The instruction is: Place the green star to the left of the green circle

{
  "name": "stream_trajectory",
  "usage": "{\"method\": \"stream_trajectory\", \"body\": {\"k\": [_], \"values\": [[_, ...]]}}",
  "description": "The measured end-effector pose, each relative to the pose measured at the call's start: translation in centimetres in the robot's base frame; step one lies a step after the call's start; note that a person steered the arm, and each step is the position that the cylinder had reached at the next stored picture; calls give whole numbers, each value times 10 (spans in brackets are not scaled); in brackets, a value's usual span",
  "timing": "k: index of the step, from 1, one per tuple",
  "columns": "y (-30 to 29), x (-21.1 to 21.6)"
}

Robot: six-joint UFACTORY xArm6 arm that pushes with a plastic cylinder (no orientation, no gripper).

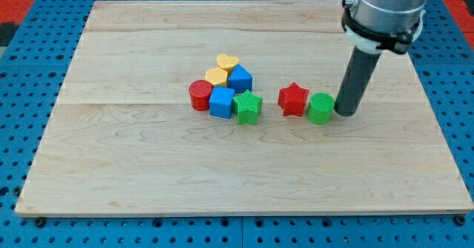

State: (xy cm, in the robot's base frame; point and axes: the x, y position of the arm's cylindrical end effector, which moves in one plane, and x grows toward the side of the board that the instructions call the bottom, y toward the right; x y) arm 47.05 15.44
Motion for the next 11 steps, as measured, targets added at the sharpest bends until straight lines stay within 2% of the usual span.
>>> {"method": "stream_trajectory", "body": {"k": [1, 2, 3, 4, 6, 7, 8, 9, 10, 11], "values": [[-62, 3], [-81, -17], [-15, -48], [-40, -99], [-123, -16], [-87, -53], [-157, -82], [-180, -44], [-167, -11], [-194, -5]]}}
